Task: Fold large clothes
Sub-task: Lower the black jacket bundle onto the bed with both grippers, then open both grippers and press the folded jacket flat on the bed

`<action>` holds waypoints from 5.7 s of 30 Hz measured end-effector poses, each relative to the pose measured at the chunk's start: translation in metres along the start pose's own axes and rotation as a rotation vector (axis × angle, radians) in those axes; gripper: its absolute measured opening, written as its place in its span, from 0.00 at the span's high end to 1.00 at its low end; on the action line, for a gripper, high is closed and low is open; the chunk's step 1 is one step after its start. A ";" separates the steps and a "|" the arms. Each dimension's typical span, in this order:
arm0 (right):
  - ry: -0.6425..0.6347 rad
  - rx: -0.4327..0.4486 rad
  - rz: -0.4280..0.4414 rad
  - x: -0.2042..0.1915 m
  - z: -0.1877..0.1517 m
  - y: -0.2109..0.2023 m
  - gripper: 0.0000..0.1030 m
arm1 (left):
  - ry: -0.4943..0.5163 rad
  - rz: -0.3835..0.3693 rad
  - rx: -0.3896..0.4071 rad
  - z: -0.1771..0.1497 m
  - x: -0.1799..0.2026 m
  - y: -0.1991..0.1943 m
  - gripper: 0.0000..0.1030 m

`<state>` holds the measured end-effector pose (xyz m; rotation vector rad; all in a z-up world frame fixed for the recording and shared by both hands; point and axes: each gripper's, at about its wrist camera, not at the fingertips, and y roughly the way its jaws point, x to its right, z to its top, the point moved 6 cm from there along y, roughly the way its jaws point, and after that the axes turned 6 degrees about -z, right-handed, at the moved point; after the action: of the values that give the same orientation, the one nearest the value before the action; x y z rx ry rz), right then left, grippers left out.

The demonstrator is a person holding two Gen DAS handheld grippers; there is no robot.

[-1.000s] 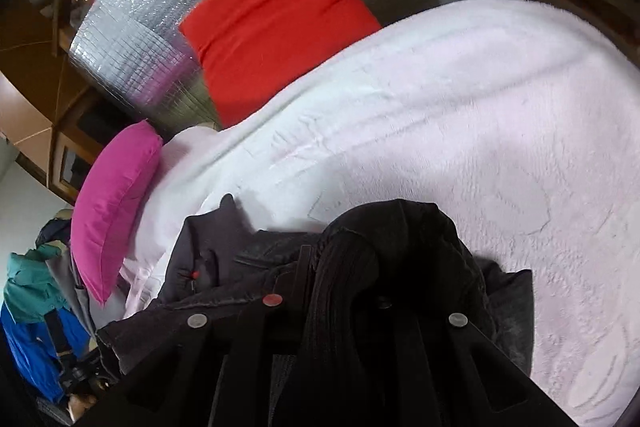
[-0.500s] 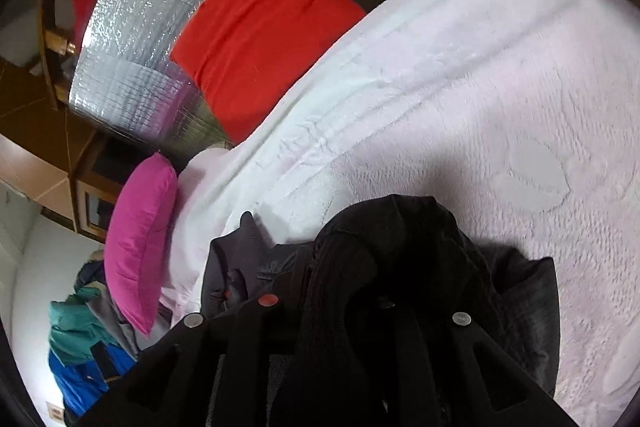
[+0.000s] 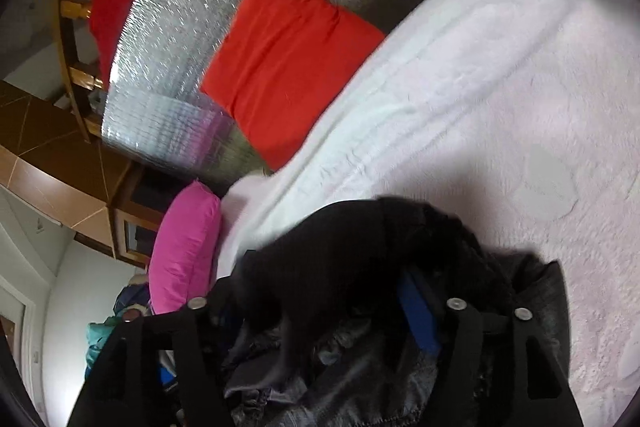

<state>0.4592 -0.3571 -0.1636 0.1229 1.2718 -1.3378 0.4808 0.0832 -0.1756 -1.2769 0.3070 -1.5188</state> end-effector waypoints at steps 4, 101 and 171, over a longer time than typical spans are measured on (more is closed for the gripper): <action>-0.023 0.036 -0.002 -0.003 0.005 -0.013 0.27 | -0.046 -0.019 0.081 0.010 -0.006 -0.017 0.37; -0.739 0.223 -0.555 -0.029 -0.195 -0.068 0.19 | 0.587 0.351 0.304 -0.181 0.052 -0.068 0.37; -0.460 -0.055 -0.363 0.027 -0.100 -0.084 0.12 | 0.323 0.401 0.189 -0.134 -0.061 -0.079 0.28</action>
<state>0.3283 -0.3318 -0.1742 -0.4516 0.9605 -1.5248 0.3180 0.1087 -0.2028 -0.7636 0.5773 -1.3632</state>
